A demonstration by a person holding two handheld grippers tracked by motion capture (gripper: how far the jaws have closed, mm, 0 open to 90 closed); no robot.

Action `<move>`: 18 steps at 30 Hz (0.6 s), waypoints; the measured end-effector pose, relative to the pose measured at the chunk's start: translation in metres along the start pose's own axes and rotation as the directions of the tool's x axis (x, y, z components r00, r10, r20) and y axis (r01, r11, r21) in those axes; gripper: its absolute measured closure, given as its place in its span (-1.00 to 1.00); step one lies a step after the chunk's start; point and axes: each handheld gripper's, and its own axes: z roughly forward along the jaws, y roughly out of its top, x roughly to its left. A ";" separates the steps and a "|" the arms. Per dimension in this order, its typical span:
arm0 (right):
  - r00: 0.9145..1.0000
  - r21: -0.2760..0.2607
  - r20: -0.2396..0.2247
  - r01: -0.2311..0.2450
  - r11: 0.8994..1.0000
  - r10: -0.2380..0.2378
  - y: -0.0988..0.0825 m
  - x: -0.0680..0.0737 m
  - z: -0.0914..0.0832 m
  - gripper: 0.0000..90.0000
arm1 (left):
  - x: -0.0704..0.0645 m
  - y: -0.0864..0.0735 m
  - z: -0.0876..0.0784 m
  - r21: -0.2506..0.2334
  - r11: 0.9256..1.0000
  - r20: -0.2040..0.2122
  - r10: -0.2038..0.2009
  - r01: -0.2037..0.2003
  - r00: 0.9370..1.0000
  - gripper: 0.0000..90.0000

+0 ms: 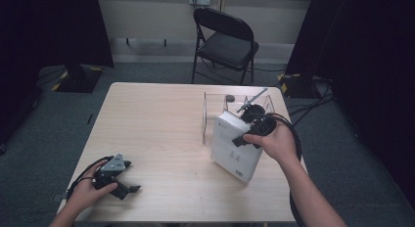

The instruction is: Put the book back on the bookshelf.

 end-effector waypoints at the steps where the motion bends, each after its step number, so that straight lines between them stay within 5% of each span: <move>1: 1.000 -0.002 -0.001 -0.002 1.000 0.002 -0.001 -0.001 -0.001 0.16 | 0.000 0.000 0.000 0.000 1.000 0.000 0.000 0.000 1.000 -1.00; 18: 0.998 -0.009 0.026 -0.050 0.999 0.050 -0.016 -0.018 -0.012 0.16 | 0.000 0.000 0.000 0.000 1.000 0.000 0.000 0.000 1.000 -1.00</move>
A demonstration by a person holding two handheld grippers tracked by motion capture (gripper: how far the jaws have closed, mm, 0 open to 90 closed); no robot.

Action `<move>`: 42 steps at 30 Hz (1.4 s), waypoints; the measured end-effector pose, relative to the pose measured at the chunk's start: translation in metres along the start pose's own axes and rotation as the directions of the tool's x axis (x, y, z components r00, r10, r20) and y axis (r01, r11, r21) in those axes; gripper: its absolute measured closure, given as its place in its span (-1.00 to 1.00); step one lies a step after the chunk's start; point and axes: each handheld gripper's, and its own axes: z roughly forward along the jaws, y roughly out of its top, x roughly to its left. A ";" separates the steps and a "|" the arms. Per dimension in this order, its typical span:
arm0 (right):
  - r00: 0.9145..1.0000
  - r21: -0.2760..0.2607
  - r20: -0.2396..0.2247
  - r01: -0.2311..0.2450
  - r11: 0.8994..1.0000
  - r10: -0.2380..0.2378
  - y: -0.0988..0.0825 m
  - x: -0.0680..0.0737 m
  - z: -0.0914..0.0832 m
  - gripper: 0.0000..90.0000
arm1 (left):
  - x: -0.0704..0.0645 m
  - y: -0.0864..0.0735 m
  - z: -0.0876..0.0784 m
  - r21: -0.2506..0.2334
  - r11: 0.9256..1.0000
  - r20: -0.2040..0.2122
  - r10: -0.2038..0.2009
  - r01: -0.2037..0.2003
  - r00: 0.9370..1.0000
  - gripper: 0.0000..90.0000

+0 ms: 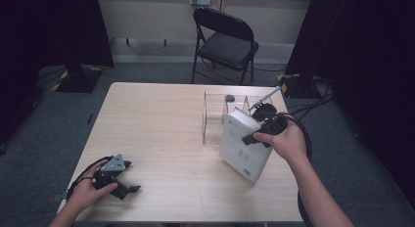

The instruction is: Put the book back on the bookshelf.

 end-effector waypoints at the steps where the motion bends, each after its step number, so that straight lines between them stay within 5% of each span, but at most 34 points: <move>1: 1.000 0.002 -0.001 -0.006 1.000 0.006 -0.001 -0.001 0.000 0.16 | 0.000 0.000 0.000 0.000 1.000 0.000 0.000 0.000 1.000 -1.00; 42: 0.991 -0.008 0.054 -0.119 0.993 0.119 -0.032 -0.031 -0.020 0.16 | 0.000 0.000 0.000 0.000 1.000 0.000 0.000 0.000 1.000 -1.00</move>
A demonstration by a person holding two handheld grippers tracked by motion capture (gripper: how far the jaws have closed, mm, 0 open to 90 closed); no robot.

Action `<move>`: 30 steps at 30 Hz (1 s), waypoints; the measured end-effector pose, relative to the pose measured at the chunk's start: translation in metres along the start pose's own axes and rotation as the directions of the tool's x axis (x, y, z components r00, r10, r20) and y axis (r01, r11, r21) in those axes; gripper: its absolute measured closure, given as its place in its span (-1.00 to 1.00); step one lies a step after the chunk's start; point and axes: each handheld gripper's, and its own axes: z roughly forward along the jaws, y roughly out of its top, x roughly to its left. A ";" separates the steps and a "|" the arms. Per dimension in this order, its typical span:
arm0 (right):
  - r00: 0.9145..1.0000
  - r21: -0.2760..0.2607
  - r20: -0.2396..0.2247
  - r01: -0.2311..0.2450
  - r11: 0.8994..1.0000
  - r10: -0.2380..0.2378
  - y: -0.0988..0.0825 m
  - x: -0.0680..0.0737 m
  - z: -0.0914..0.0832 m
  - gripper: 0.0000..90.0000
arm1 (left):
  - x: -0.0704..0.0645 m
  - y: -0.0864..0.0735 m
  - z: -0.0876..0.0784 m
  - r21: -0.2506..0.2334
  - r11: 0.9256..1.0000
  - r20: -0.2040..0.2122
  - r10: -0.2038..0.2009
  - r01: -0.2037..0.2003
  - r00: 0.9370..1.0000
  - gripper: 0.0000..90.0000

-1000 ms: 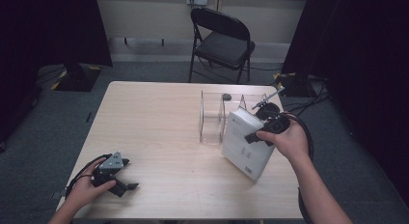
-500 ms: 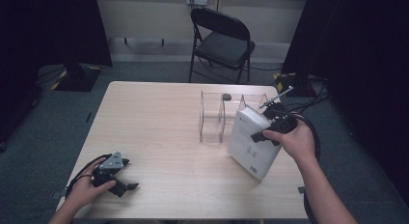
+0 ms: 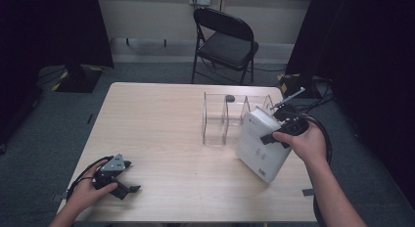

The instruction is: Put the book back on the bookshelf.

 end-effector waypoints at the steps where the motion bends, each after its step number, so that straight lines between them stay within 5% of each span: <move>1: 1.000 0.000 -0.001 0.004 1.000 -0.004 -0.001 -0.001 0.000 0.16 | 0.000 0.000 0.000 0.000 1.000 0.000 0.000 0.000 1.000 -1.00; 30: 0.995 -0.023 0.048 -0.083 0.996 0.085 -0.012 -0.017 -0.006 0.16 | 0.000 0.000 0.000 0.000 1.000 0.000 0.000 0.000 1.000 -1.00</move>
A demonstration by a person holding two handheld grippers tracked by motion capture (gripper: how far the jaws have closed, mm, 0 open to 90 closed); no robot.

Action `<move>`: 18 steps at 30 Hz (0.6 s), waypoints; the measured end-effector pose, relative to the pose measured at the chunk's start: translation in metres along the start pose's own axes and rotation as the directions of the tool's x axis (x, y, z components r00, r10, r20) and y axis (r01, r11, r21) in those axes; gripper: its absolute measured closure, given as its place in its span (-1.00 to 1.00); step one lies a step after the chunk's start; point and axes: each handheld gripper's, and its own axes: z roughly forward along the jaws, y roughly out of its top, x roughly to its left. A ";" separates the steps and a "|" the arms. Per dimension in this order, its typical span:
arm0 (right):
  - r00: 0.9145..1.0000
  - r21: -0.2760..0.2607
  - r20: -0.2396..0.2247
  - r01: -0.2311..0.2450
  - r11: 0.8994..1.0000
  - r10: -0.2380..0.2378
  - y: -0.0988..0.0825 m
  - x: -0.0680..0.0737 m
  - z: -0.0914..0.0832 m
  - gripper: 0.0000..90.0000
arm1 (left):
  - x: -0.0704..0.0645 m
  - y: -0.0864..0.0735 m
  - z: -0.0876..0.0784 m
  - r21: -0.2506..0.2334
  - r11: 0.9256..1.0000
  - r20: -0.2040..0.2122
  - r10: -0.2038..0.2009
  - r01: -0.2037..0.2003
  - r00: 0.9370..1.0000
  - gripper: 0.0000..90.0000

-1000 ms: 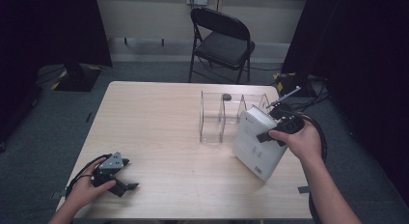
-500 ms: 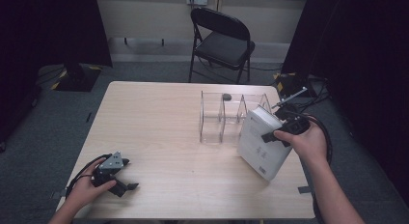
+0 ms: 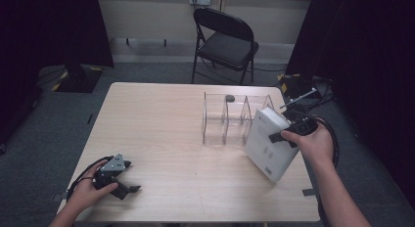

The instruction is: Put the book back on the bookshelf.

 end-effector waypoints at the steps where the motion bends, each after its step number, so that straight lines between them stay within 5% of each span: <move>1: 1.000 0.000 0.001 -0.004 1.000 0.004 0.000 -0.001 0.000 0.16 | 0.000 0.000 0.000 0.000 1.000 0.000 0.000 0.000 1.000 -1.00; 18: 0.996 -0.001 0.023 -0.082 0.997 0.082 0.002 -0.014 -0.005 0.16 | 0.000 0.000 0.000 0.000 1.000 0.000 0.000 0.000 1.000 -1.00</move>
